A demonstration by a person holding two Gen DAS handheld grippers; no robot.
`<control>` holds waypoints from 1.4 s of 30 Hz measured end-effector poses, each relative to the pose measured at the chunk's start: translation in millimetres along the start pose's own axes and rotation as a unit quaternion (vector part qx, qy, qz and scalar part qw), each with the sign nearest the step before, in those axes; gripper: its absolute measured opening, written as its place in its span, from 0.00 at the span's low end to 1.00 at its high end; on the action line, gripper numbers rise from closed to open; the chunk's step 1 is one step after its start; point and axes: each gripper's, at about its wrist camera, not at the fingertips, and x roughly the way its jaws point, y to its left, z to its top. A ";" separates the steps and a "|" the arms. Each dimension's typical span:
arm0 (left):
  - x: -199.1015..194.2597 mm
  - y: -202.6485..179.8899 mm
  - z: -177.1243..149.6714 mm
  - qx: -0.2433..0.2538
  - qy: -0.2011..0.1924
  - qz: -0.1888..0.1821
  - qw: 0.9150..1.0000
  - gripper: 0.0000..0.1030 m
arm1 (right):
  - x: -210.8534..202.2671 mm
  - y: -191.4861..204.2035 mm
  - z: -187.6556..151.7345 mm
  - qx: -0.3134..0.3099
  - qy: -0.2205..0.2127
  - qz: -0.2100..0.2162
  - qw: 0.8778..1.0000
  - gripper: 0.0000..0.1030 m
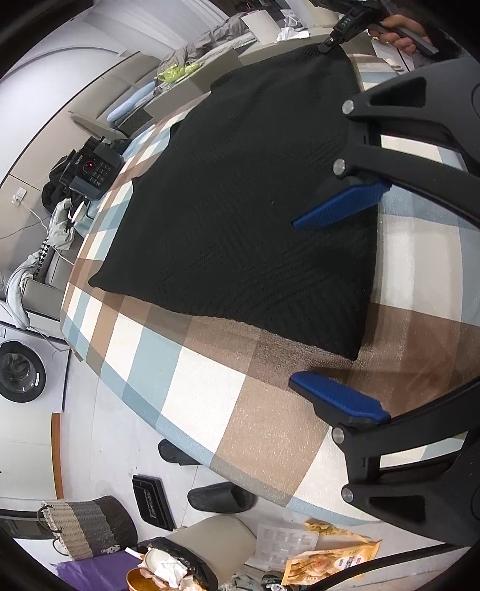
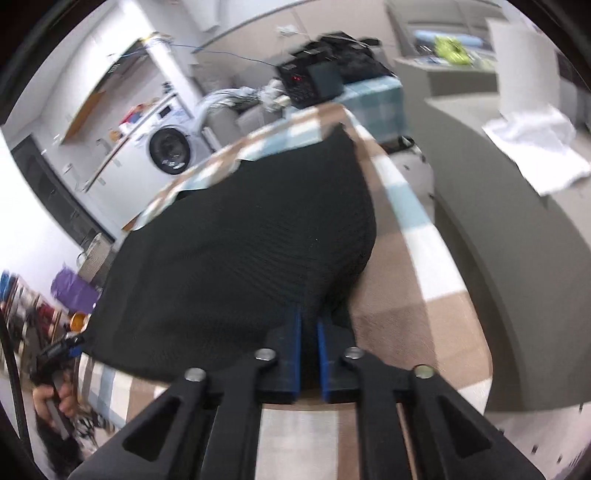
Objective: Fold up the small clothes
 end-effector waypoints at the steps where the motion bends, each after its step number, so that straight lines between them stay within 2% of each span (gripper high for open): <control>1: 0.4 0.2 0.2 -0.002 -0.001 -0.001 1.000 0.73 | -3.1 3.4 0.1 -0.010 -0.009 -0.004 1.000 0.05; 4: 0.5 1.1 0.1 -0.004 -0.008 -0.002 1.000 0.63 | -2.6 2.8 -1.2 -0.020 -0.005 -0.016 1.000 0.05; 6: 1.2 2.0 -0.5 -0.004 -0.011 -0.003 1.000 0.45 | 3.5 -3.4 -2.8 -0.014 0.005 -0.030 0.999 0.04; 8: 1.7 3.2 -1.3 -0.005 -0.006 -0.007 1.000 0.34 | 9.0 -5.6 -5.0 -0.010 0.013 -0.035 0.999 0.04; 10: 0.8 4.9 -2.2 -0.007 -0.010 -0.012 1.000 0.31 | 10.0 -4.6 -5.4 -0.011 0.011 -0.037 0.999 0.05; 12: -0.7 4.7 -2.9 -0.003 -0.013 -0.019 1.000 0.14 | 9.8 -5.2 -4.6 -0.007 0.010 -0.035 0.999 0.05; 15: -5.4 2.7 -1.6 0.003 -0.023 -0.020 1.000 0.07 | 11.4 -7.0 -3.9 -0.005 0.014 -0.034 0.999 0.05; 20: -15.2 2.8 0.7 0.003 -0.037 -0.030 0.999 0.05 | 14.8 -12.7 -5.3 0.010 0.024 -0.033 0.999 0.05; 26: -9.9 9.8 -3.2 -0.006 -0.028 -0.027 0.999 0.05 | 19.1 -21.7 -3.7 0.043 0.033 -0.015 0.998 0.14; 28: -9.6 10.3 -3.3 -0.006 -0.028 -0.027 0.999 0.05 | 19.6 -19.7 -3.8 0.035 0.029 -0.018 0.999 0.13; 30: -9.5 10.2 -3.9 -0.005 -0.028 -0.028 0.999 0.05 | 18.1 -12.0 -2.7 0.014 0.024 -0.027 0.999 0.05; 34: -11.4 8.8 -3.5 0.001 -0.032 -0.026 0.999 0.05 | 2.3 -3.5 3.7 -0.002 0.002 -0.024 1.000 0.04; 38: -5.5 12.6 -5.4 -0.007 -0.023 -0.022 0.999 0.05 | 17.3 -12.7 -2.4 0.004 0.033 -0.050 0.998 0.04; 42: -6.1 13.7 -6.3 -0.010 -0.023 -0.020 0.999 0.05 | 18.9 -11.5 -2.8 0.002 0.033 -0.058 0.998 0.04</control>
